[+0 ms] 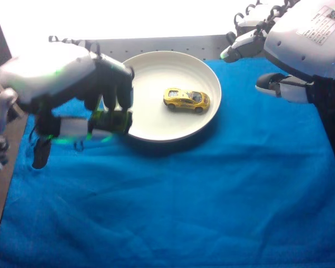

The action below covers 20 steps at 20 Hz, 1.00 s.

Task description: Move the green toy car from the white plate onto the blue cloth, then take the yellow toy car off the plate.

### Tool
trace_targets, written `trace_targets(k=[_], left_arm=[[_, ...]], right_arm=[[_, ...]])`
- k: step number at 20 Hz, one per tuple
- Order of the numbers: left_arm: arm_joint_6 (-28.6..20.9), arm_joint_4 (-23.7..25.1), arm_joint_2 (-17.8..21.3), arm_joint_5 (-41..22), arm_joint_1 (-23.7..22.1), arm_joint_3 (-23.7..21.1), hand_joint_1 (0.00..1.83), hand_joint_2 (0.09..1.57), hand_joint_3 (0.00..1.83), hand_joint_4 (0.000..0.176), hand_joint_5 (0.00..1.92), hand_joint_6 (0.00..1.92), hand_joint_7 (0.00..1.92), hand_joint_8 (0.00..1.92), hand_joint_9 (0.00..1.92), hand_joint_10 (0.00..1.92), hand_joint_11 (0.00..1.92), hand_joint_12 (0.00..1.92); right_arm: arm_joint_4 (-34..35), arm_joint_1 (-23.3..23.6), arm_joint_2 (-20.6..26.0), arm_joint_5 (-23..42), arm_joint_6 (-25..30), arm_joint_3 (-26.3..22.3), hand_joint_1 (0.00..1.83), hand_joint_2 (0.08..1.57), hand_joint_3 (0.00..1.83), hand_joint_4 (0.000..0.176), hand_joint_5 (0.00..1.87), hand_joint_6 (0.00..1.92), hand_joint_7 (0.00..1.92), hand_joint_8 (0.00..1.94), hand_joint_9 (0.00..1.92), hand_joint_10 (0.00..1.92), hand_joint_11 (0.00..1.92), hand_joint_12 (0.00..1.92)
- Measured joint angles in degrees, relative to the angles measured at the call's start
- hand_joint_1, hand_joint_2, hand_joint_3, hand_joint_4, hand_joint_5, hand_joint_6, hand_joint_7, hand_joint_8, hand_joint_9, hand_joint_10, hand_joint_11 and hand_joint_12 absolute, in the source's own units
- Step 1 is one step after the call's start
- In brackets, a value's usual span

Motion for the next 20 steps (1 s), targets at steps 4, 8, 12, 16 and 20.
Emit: trace_targets(k=[4,8,12,16,20], left_arm=[[-0.1,0.9,2.8,-2.1,5.2,-4.9,1.35,1.17,0.00,0.000,0.81,1.14,0.86,1.22,0.81,1.38,0.64,1.53],[-3.3,0.4,3.8,-3.5,9.7,-6.2,1.35,1.19,0.00,0.000,0.77,1.27,0.87,1.19,0.75,1.39,0.47,1.36],[-4.7,-0.5,3.7,-3.7,11.8,-6.2,1.17,1.23,0.00,0.000,0.75,1.32,0.77,1.34,0.56,1.17,0.32,1.48],[-4.7,-4.0,3.7,-5.9,13.9,-6.2,0.81,1.10,0.00,0.126,0.56,0.30,0.57,0.15,0.43,0.31,0.01,1.17],[-4.6,-7.1,3.7,-9.3,15.3,-6.2,0.63,1.03,0.00,0.143,0.37,0.00,0.27,0.00,0.29,0.02,0.00,0.81]], right_arm=[[0.4,0.0,0.0,0.0,0.0,0.0,1.36,1.03,0.00,0.000,0.85,0.01,0.57,1.12,0.51,1.48,0.41,1.88],[0.5,0.0,0.0,0.0,0.0,0.0,1.34,1.16,0.01,0.000,0.87,0.01,0.81,1.28,0.49,1.61,0.41,1.92],[0.6,0.0,0.0,0.0,0.0,0.0,1.28,1.06,0.00,0.000,0.86,0.01,0.54,1.30,0.47,1.59,0.38,1.92],[0.6,0.0,0.0,0.0,0.0,0.0,1.25,1.06,0.00,0.000,0.86,0.01,0.54,1.25,0.47,1.59,0.38,1.92],[0.7,0.0,0.0,0.0,0.0,0.0,1.24,1.07,0.01,0.000,0.84,0.00,0.54,1.15,0.43,1.48,0.30,1.90]])
